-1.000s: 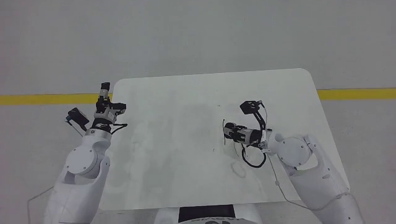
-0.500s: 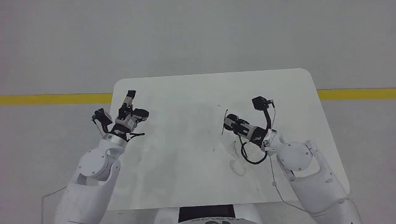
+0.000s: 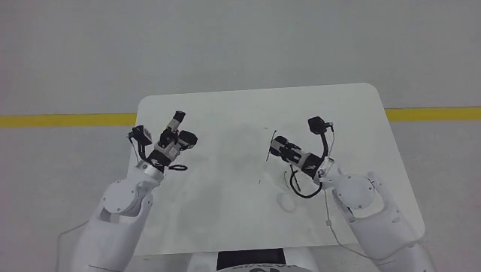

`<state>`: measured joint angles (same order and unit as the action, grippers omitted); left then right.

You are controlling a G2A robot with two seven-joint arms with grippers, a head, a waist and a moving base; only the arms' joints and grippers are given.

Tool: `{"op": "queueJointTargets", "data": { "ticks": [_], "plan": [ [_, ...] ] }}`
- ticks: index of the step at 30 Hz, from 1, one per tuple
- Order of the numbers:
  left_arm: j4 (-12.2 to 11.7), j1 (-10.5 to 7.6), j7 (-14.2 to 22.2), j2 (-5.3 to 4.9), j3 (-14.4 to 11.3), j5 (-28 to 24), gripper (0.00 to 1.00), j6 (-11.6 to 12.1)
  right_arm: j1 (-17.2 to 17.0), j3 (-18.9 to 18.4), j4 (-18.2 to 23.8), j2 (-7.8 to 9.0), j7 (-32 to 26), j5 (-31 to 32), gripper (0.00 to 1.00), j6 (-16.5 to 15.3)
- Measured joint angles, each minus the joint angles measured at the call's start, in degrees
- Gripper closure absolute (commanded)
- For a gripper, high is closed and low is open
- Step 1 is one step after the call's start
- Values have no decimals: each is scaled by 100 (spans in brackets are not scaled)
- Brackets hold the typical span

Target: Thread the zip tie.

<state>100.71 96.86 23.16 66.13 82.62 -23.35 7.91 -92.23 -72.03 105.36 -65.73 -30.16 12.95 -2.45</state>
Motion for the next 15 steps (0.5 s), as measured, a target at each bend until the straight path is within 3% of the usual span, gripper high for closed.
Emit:
{"op": "queueJointTargets", "data": {
  "ticks": [3,6,15],
  "plan": [
    [-63,-127,372,1,-177,9,0,39,-48,58,-10,-31,395,-86,100,96],
    [-105,-282,660,12,-433,109,0,78,-117,91,-39,-74,840,-299,100,386],
    [-112,-318,662,12,-481,228,0,119,-134,73,-20,-88,1041,-392,100,456]
  ]
}}
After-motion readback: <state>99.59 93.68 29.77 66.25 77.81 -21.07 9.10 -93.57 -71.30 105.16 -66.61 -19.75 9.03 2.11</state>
